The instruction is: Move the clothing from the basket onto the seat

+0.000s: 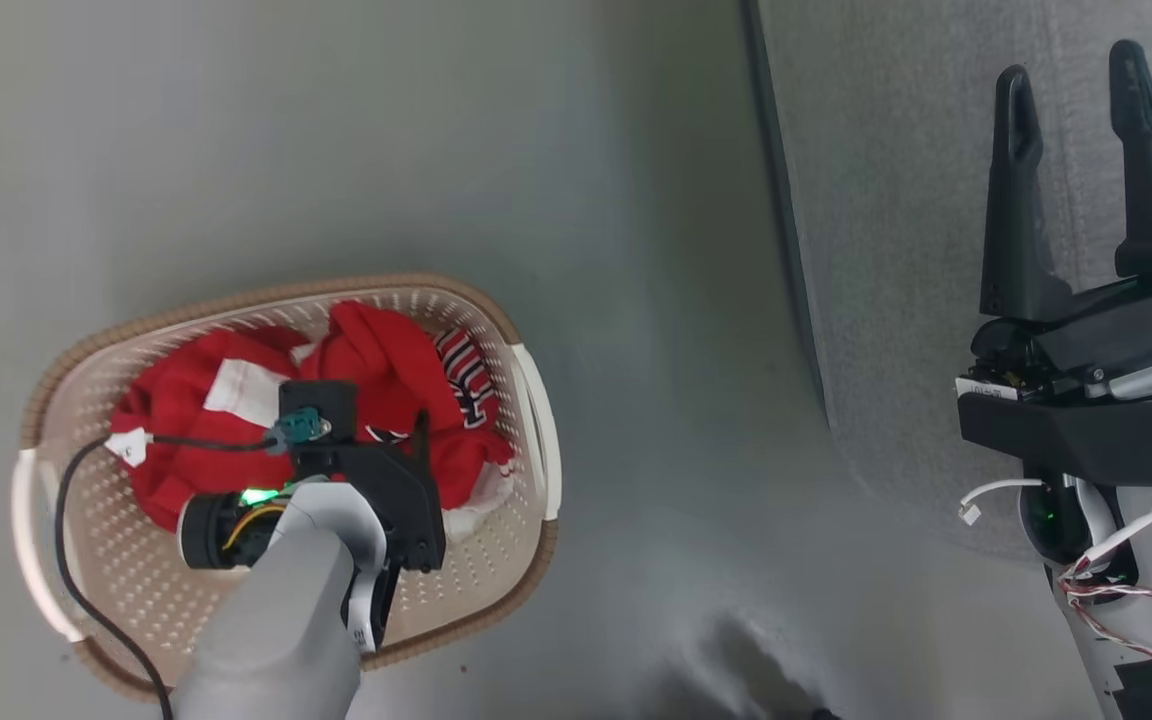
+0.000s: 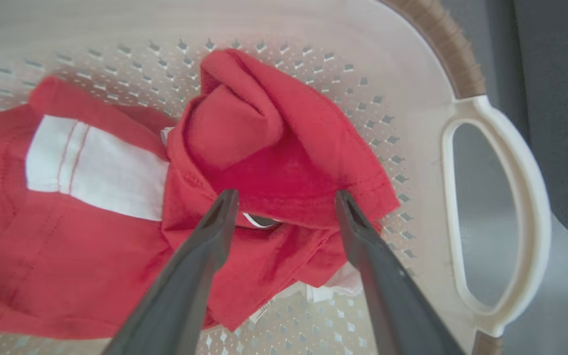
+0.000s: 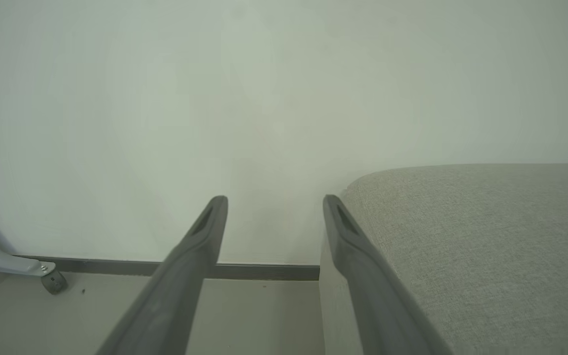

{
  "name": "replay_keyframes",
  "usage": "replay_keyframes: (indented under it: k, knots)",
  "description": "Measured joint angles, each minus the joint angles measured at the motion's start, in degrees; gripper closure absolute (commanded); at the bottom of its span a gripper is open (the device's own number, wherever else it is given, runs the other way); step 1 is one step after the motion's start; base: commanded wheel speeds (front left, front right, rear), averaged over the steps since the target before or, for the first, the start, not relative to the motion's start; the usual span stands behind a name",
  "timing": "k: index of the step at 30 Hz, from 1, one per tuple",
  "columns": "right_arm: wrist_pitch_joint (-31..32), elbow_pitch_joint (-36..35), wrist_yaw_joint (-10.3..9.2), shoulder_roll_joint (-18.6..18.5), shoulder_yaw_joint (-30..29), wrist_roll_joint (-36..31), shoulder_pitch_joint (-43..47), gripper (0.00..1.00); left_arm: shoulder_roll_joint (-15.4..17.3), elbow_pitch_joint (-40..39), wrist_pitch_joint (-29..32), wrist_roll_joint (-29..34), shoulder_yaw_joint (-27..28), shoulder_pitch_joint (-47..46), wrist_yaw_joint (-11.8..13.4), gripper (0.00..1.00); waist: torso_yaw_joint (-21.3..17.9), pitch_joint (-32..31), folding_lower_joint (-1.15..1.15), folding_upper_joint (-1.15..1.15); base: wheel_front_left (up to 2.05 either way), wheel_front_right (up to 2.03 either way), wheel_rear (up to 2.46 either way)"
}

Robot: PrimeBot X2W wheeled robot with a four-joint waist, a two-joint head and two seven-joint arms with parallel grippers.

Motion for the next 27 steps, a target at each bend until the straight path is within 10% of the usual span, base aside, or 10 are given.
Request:
replay_keyframes:
  k: [20,21,23,24,27]
  knots:
    - [0.0,-1.6,0.07,1.6,-0.4,-0.5,-0.2,0.0,0.7,8.2,0.6,0.0,1.3,-6.5,-1.1,0.0,-4.8,8.8,0.0,-0.01,0.0,0.0,0.0]
    - [0.0,-1.6,0.07,1.6,-0.6,-0.5,-0.1,0.0,0.7,8.5,0.8,0.0,1.2,-6.7,-1.1,0.53,-5.0,8.9,0.0,-0.01,0.0,0.0,0.0]
    - [0.0,-1.8,0.08,1.6,-0.8,-0.5,0.0,0.0,0.7,9.3,0.8,0.0,1.2,-6.9,-1.1,0.65,-5.2,9.1,0.0,-0.01,0.0,0.0,0.0]
    - [0.0,-1.9,0.08,1.7,-0.9,-0.5,0.0,0.0,0.7,9.6,0.8,0.0,1.2,-7.0,-1.1,1.0,-5.3,9.1,-0.01,-0.01,0.0,0.0,0.0]
    - [0.0,-2.0,0.1,1.7,-1.3,-0.5,0.0,0.0,0.7,10.2,1.0,-0.1,1.2,-7.5,-1.5,1.0,-5.3,9.2,-0.01,-0.01,0.0,0.0,0.0]
